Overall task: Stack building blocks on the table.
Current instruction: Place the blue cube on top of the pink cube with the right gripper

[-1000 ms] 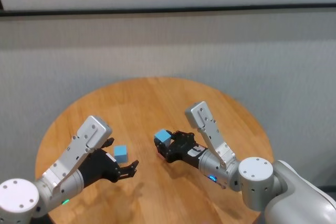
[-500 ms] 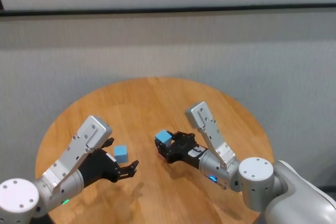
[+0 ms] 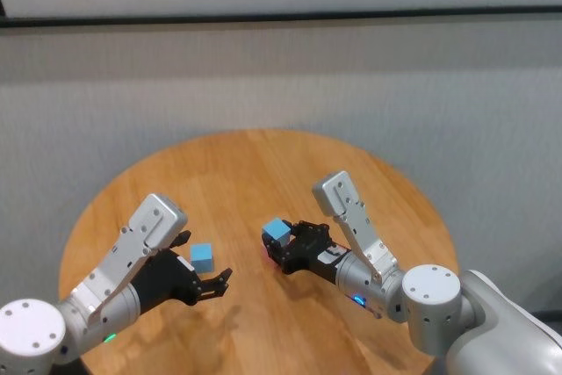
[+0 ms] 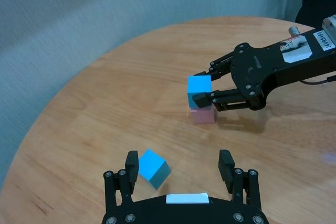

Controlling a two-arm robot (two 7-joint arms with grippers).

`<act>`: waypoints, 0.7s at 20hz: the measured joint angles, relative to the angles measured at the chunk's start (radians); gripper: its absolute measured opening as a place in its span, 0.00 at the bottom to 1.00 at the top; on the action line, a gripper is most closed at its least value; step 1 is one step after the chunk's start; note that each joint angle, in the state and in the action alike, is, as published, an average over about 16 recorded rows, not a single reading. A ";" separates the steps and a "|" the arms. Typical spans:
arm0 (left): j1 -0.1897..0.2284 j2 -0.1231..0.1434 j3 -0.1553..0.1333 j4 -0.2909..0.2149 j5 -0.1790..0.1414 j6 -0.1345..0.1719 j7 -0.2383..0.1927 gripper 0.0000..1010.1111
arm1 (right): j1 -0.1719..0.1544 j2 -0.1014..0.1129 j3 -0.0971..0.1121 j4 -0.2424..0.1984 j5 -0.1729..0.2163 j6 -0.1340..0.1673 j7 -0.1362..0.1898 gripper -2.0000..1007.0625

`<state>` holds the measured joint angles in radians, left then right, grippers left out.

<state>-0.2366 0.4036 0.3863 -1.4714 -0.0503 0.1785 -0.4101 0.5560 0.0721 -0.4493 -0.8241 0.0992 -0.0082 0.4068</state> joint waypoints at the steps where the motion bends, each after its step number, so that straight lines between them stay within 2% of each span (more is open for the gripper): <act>1: 0.000 0.000 0.000 0.000 0.000 0.000 0.000 0.99 | -0.001 0.000 0.000 -0.001 0.000 0.000 0.000 0.37; 8: 0.000 0.000 0.000 0.000 0.000 0.000 0.000 0.99 | -0.004 0.001 0.003 -0.005 0.001 0.001 0.001 0.41; 14: 0.000 0.000 0.000 0.000 0.000 0.000 0.000 0.99 | -0.009 0.001 0.007 -0.018 0.005 0.005 -0.002 0.54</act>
<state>-0.2366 0.4036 0.3863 -1.4714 -0.0502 0.1785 -0.4101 0.5470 0.0734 -0.4423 -0.8425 0.1045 -0.0036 0.4044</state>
